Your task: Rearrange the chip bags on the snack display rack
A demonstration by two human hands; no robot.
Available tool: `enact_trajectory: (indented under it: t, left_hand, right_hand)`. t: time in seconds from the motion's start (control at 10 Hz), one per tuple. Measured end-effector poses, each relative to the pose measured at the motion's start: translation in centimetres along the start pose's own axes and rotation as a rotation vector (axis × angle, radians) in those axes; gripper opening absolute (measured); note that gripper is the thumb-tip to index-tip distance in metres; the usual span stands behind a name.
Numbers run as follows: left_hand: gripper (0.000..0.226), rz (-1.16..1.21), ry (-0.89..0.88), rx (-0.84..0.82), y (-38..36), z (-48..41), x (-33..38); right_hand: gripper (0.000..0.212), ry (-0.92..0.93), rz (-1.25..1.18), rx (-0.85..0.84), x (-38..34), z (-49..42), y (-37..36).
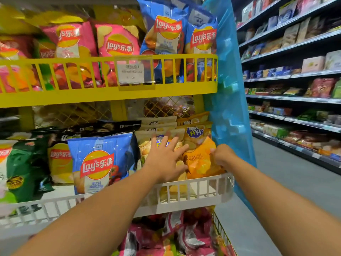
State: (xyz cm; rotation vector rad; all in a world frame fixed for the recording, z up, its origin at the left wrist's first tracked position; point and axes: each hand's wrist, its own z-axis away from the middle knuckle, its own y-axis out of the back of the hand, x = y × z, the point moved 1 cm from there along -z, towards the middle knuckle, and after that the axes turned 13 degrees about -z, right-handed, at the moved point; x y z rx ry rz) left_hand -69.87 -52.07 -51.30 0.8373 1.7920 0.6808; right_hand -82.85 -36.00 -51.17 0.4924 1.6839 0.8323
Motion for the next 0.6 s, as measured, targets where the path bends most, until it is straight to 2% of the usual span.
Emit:
enact_trajectory:
  t: [0.2,0.4,0.6]
  left_hand:
    - [0.074,0.056,0.004,-0.004,-0.2,-0.3,-0.1]
    - [0.077,0.194,-0.040,-0.124,1.1,-0.6,-1.1]
    - [0.075,0.203,-0.118,-0.130,3.5,0.7,-2.8]
  right_hand:
    - [0.024,-0.005,0.037,0.064,0.6,-0.3,-1.7]
    - [0.021,-0.038,-0.062,0.230,0.2,1.2,-1.1]
    - [0.005,-0.021,-0.085,0.236,-1.1,3.5,-0.9]
